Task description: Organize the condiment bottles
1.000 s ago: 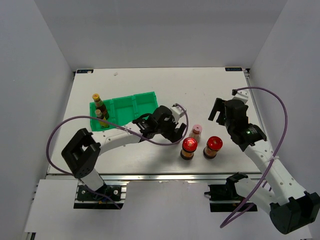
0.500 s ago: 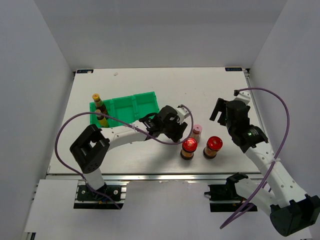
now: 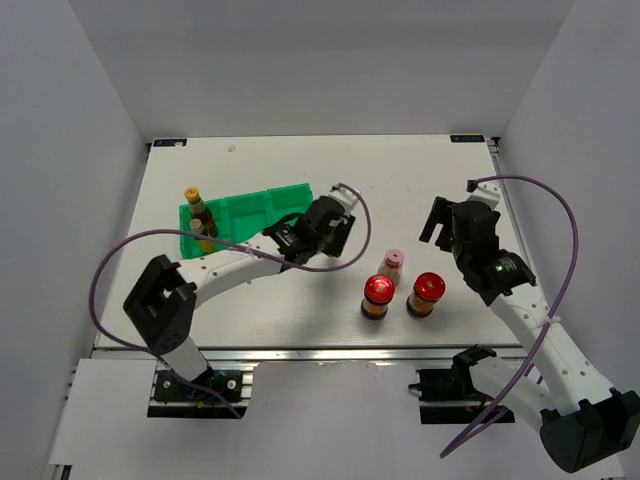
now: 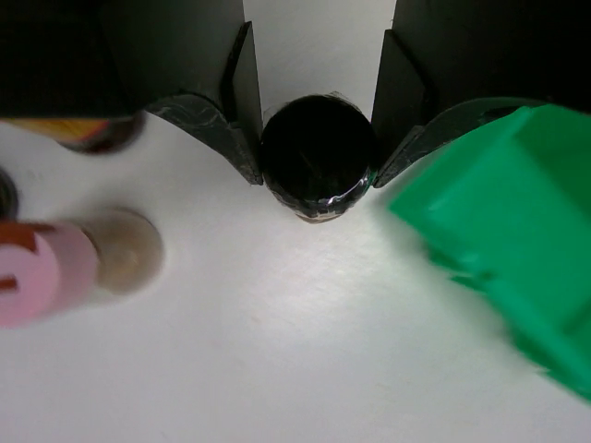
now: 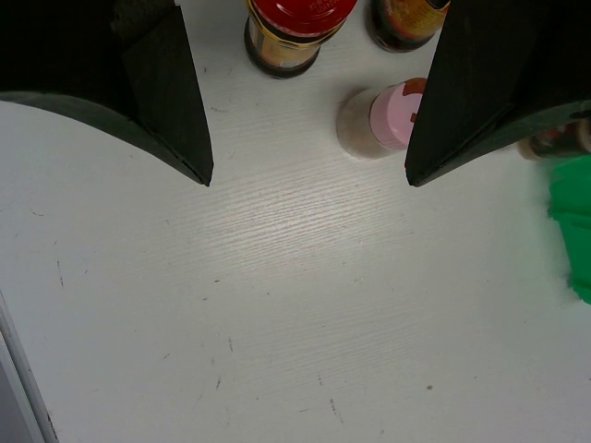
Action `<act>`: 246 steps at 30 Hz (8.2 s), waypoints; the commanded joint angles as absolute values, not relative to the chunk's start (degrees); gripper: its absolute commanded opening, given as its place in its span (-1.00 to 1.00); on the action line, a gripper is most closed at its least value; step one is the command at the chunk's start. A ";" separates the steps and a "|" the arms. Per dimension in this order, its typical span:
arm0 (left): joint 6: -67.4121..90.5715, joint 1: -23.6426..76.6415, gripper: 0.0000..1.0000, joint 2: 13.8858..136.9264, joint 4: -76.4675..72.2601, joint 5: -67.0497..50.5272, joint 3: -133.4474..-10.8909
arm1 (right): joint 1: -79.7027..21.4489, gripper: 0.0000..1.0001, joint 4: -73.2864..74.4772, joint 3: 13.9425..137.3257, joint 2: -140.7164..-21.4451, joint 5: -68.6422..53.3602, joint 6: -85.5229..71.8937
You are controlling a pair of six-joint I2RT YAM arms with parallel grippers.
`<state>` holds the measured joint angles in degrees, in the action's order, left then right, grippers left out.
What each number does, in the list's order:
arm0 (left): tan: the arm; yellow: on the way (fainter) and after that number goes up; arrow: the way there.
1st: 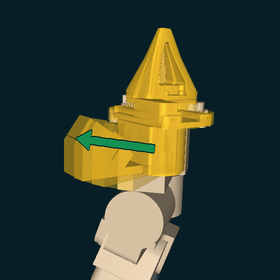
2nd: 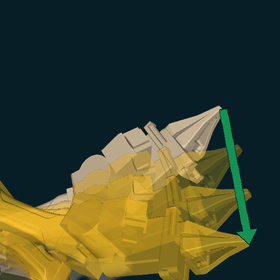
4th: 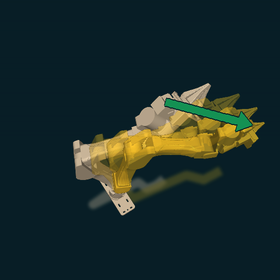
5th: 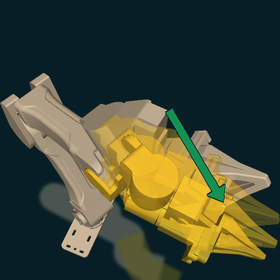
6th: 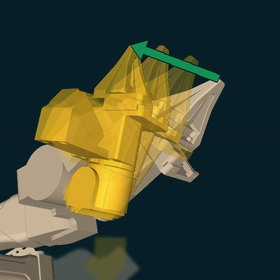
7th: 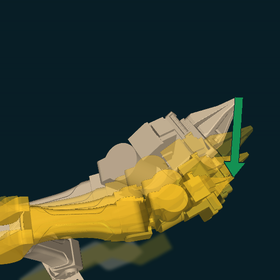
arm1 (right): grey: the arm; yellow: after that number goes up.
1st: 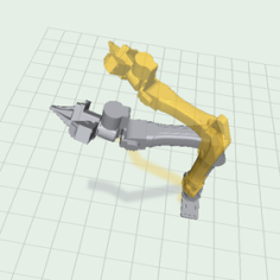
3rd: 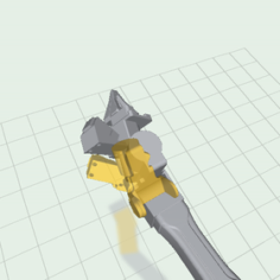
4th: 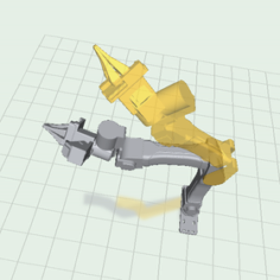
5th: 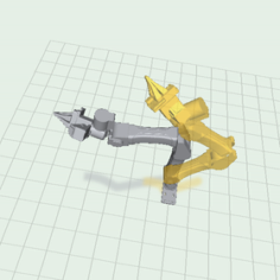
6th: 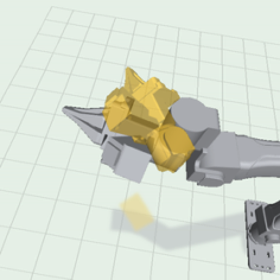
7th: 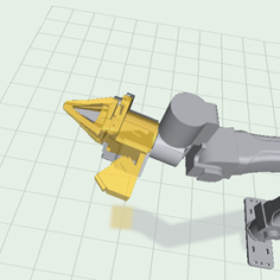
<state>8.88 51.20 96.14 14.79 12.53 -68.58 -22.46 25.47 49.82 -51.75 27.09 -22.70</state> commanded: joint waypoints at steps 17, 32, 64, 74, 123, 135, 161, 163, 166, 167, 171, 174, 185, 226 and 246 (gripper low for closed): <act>20.48 22.07 -0.55 81.47 14.94 22.06 -66.80 | -21.88 0.79 23.20 49.13 -51.15 29.27 -21.97; 21.97 17.58 -0.57 89.38 14.07 19.42 -66.97 | -21.71 0.79 23.38 49.22 -52.03 29.80 -21.71; 22.94 16.61 0.61 99.49 10.55 21.53 -67.94 | -21.71 0.79 23.47 49.22 -52.21 29.18 -21.09; 23.63 16.61 0.96 93.43 12.39 17.85 -69.25 | -21.71 0.79 23.29 49.39 -52.47 28.39 -21.09; 8.35 56.25 0.94 117.77 23.91 -4.57 -97.73 | 5.10 0.79 20.13 41.75 -46.41 8.44 -30.50; 7.91 56.87 -0.02 117.26 23.82 -0.89 -98.53 | 5.01 0.79 19.60 41.48 -45.79 7.82 -29.62; 20.30 33.76 -0.18 82.37 24.43 24.86 -72.78 | -12.38 0.79 11.86 48.69 -56.86 9.93 -19.69; 21.35 31.91 -0.16 80.60 25.31 25.66 -70.14 | -13.44 0.79 11.78 49.83 -58.71 10.37 -19.51; 22.76 29.36 -0.16 77.88 26.72 26.72 -67.15 | -14.24 0.79 11.43 50.10 -59.76 10.55 -19.86; 23.20 28.40 -0.16 76.91 26.89 26.98 -66.37 | -14.33 0.79 11.25 50.18 -59.94 10.46 -19.95; 23.90 26.03 -0.14 76.03 26.72 27.07 -63.64 | -14.50 0.79 11.42 50.01 -59.59 10.55 -19.86; 23.91 24.26 -0.14 76.72 25.40 24.88 -63.02 | -14.50 0.79 11.69 49.66 -59.06 11.68 -19.69; 22.94 21.98 -0.15 85.16 24.35 23.38 -64.60 | -14.50 0.79 12.57 48.87 -58.54 12.31 -19.42; 23.03 20.13 0.96 77.00 20.83 9.78 -64.34 | -20.83 0.79 33.12 54.67 -53.70 7.11 -19.95; 20.92 27.95 0.96 76.38 18.19 6.06 -63.19 | -24.87 0.79 51.77 52.12 -50.36 14.77 -26.63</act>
<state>21.61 27.22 77.23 19.22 6.63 -63.13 -24.43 50.74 52.34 -51.29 14.96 -26.17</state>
